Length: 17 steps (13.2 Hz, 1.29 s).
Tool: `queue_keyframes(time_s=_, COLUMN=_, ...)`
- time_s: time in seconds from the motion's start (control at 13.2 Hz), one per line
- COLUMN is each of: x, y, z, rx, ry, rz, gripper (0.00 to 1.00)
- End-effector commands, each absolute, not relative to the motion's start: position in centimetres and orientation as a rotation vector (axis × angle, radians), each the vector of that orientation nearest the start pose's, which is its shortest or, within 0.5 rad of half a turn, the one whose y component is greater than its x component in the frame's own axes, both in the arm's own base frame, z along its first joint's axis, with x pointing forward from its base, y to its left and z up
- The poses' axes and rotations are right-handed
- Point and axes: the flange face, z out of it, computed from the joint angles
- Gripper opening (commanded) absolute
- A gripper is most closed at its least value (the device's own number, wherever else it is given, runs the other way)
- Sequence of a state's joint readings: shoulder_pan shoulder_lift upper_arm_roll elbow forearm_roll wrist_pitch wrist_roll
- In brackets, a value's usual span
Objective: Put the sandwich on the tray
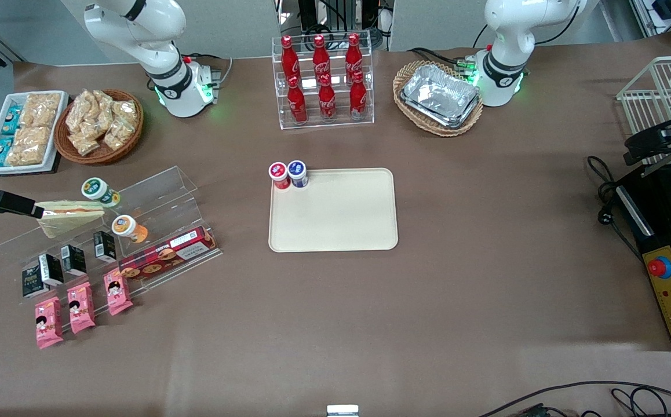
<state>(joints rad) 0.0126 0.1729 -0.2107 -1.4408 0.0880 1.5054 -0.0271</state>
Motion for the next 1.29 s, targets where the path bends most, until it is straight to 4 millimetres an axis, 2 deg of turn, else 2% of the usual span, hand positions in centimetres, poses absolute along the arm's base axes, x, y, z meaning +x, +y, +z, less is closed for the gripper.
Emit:
queue_keyframes(time_s=0.0, x=59.0, y=-9.9, z=58.7, rx=-3.072, ry=0.25, rz=0.144, gripper=1.0)
queue_keyframes(time_s=0.38, x=58.9, y=-10.0, z=58.6, rx=-3.077, ry=0.267, rz=0.155, gripper=1.0)
queue_keyframes(time_s=0.53, x=58.7, y=-11.2, z=58.9, rx=-3.077, ry=0.31, rz=0.141, gripper=1.0)
queue_keyframes(time_s=0.68, x=58.2, y=-13.1, z=59.5, rx=-3.06, ry=0.474, rz=0.124, gripper=1.0)
queue_keyframes(time_s=0.83, x=57.5, y=-14.5, z=60.3, rx=-3.012, ry=0.736, rz=0.108, gripper=1.0)
queue_keyframes(time_s=1.06, x=56.9, y=-14.7, z=61.1, rx=-2.897, ry=1.123, rz=0.104, gripper=1.0)
queue_keyframes(time_s=1.21, x=56.7, y=-15.7, z=60.5, rx=-2.805, ry=1.352, rz=0.125, gripper=1.0)
